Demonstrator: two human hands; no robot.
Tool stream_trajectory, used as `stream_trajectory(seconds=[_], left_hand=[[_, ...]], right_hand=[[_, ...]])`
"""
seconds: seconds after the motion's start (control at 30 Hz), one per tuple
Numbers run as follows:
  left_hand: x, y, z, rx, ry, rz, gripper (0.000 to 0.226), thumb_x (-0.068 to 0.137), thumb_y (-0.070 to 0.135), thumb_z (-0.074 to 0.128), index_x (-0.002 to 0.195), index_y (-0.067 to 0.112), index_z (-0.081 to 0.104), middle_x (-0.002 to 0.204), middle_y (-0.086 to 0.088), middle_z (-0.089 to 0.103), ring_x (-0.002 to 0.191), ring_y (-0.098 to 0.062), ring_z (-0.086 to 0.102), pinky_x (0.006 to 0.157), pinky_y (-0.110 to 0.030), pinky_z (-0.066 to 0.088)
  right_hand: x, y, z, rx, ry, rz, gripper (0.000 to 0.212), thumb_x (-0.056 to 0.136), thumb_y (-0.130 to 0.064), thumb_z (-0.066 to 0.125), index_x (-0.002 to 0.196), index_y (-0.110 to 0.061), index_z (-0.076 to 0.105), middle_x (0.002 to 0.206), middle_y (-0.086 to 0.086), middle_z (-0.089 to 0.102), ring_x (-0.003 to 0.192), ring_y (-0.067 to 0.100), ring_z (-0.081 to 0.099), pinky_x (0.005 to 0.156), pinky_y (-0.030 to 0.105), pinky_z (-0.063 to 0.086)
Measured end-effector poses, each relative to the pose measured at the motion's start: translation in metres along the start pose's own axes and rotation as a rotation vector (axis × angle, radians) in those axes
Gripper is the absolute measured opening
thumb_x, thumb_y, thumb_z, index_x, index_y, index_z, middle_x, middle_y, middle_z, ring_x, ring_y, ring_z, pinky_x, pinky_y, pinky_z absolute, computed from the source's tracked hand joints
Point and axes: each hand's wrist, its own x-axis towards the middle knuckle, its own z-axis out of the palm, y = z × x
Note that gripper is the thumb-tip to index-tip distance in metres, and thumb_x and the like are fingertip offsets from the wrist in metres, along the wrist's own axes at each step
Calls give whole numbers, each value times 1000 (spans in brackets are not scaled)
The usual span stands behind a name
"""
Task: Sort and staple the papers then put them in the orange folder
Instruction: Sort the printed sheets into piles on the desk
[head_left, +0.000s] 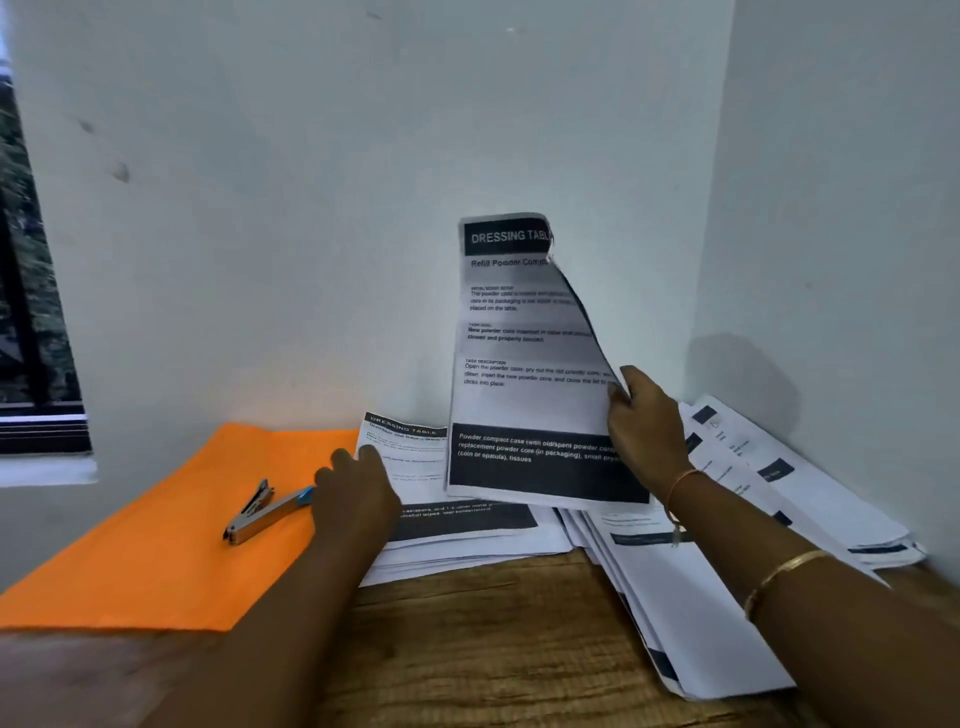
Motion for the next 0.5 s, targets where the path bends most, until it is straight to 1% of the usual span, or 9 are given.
stream_trajectory(seconds=[0.07, 0.13, 0.23, 0.3, 0.37, 0.4, 0.43, 0.47, 0.5], left_hand=[[5, -8, 0, -4, -9, -53, 36, 93, 18, 50, 125, 6, 38, 123, -16, 42, 110, -36, 47, 84, -36, 42], [10, -16, 3, -34, -13, -60, 35, 92, 19, 54, 121, 5, 39, 121, -18, 44, 106, -36, 51, 82, -35, 42], [13, -22, 7, -116, 5, -38, 25, 91, 15, 55, 109, 1, 43, 111, -19, 52, 97, -34, 55, 68, -33, 37], [15, -26, 7, -142, 61, -17, 11, 90, 8, 53, 90, 3, 43, 98, -19, 56, 92, -35, 55, 62, -32, 32], [17, -30, 6, -178, 110, -3, 28, 88, -1, 48, 67, 10, 33, 77, -14, 50, 89, -38, 54, 62, -35, 30], [19, -32, 5, -192, 124, 1, 35, 87, -4, 46, 61, 12, 28, 68, -10, 43, 87, -38, 54, 60, -34, 27], [20, -34, 3, -205, 134, -9, 37, 86, -5, 46, 59, 12, 28, 65, -8, 40, 84, -37, 53, 57, -32, 24], [21, -34, 1, -222, 147, -18, 33, 87, -4, 46, 60, 10, 33, 69, -12, 46, 83, -37, 53, 56, -32, 24], [23, -35, -1, -236, 162, -37, 22, 87, -4, 46, 68, 5, 42, 78, -18, 53, 85, -38, 53, 58, -32, 26]], right_hand=[[3, 1, -2, -84, 74, 16, 15, 91, -1, 40, 80, -9, 46, 71, 6, 54, 65, 29, 50, 53, 29, 36], [6, 2, -5, -145, 126, 51, 13, 89, -1, 40, 80, -8, 47, 74, 8, 55, 67, 30, 52, 57, 30, 39], [10, 5, -15, -233, 167, 104, 16, 89, -3, 41, 74, -9, 43, 68, 5, 50, 65, 30, 48, 60, 29, 34], [12, 8, -24, -248, 158, 133, 14, 89, -4, 41, 76, -5, 46, 67, 4, 48, 66, 29, 46, 61, 30, 32], [13, 13, -29, -220, 126, 175, 14, 89, -3, 40, 82, 0, 51, 73, 7, 51, 71, 29, 47, 63, 30, 33], [14, 16, -31, -205, 104, 202, 14, 88, -2, 39, 82, 1, 52, 75, 7, 52, 73, 30, 47, 64, 30, 34], [15, 19, -32, -195, 76, 232, 15, 86, -2, 39, 81, 0, 53, 75, 7, 53, 74, 30, 49, 64, 30, 34], [15, 21, -34, -195, 42, 262, 14, 85, -1, 40, 78, -1, 53, 74, 7, 53, 74, 30, 50, 63, 30, 34], [15, 24, -34, -203, 5, 289, 14, 84, -1, 41, 75, -4, 52, 72, 7, 53, 73, 30, 50, 62, 29, 34]])
